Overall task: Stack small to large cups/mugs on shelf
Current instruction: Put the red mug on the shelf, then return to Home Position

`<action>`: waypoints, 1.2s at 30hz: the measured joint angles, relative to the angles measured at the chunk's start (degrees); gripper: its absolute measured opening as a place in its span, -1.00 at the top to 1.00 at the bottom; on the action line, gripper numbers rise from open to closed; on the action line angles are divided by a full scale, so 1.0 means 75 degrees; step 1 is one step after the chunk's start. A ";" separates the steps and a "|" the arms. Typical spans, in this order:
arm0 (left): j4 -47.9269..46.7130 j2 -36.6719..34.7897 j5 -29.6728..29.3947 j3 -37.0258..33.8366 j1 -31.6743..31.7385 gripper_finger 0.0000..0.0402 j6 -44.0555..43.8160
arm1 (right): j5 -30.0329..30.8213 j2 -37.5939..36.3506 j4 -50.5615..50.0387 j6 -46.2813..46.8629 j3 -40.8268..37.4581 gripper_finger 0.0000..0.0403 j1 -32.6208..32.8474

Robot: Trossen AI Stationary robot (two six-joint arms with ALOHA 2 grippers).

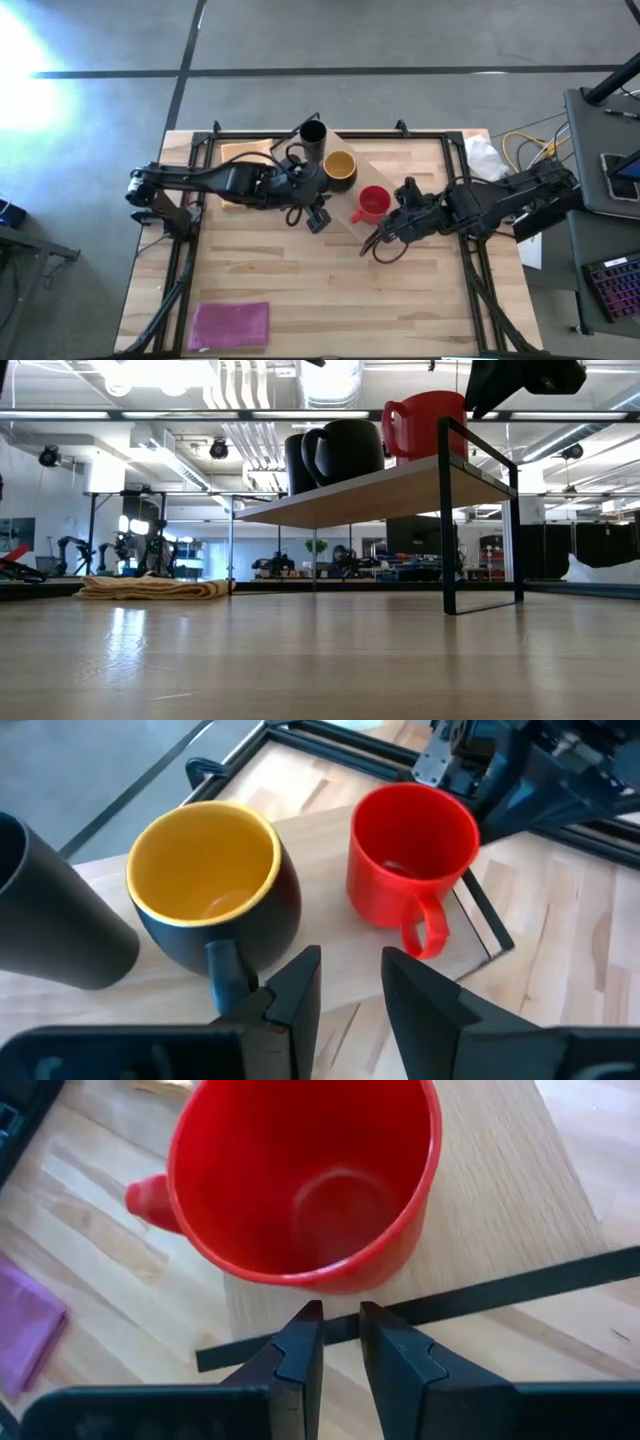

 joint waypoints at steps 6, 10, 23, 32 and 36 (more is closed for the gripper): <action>-0.0214 -0.0068 -0.0008 0.0000 -0.0106 0.53 -0.0017 | 0.0003 0.0074 0.0092 -0.0022 0.0003 0.69 -0.0101; -0.0338 -0.0065 -0.0034 0.0000 -0.0148 0.53 -0.0189 | 0.0035 0.0077 0.0167 -0.0069 0.0003 0.69 -0.0197; -0.0331 -0.0065 -0.0124 0.0000 -0.0303 0.53 -0.0195 | 0.0029 0.0074 0.0316 -0.0438 0.0003 0.68 -0.0565; -0.0328 -0.0290 -0.0455 0.0000 -0.0460 0.53 -0.0169 | -0.0429 -0.0161 0.0276 -0.0637 0.0003 0.68 -0.0379; -0.0326 -0.0530 -0.0884 0.0000 -0.0619 0.53 0.0214 | -0.0403 -0.0396 0.0427 -0.1030 0.0073 0.68 -0.0323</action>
